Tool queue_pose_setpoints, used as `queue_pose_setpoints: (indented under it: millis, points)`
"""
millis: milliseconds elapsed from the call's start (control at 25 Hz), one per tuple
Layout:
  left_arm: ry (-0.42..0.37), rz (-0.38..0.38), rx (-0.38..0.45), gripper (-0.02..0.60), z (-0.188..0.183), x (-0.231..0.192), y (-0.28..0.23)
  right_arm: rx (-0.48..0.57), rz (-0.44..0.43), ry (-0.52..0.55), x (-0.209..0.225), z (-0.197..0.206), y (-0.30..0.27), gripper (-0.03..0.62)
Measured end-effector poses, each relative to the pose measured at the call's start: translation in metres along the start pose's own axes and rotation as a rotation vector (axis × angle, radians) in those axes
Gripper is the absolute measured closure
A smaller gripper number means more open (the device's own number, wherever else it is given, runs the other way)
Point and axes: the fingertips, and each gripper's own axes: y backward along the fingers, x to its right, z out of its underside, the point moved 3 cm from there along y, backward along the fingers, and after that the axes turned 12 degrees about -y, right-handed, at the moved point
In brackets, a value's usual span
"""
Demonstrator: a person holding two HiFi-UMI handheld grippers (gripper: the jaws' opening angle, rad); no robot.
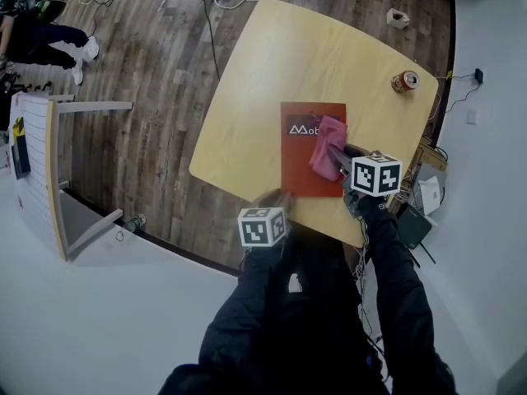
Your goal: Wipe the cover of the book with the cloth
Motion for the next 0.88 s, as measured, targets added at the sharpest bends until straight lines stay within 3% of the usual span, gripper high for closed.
queue_pose_setpoints:
  millis: [360,880]
  points:
    - [-0.001,0.0,0.002,0.462,-0.001,0.0,0.0,0.025,0.025,-0.02,0.016,-0.005,0.015,0.514]
    - [-0.001,0.004,0.005,0.462,0.001,0.0,0.0,0.024,-0.141,0.003,-0.038,0.006,0.009,0.514]
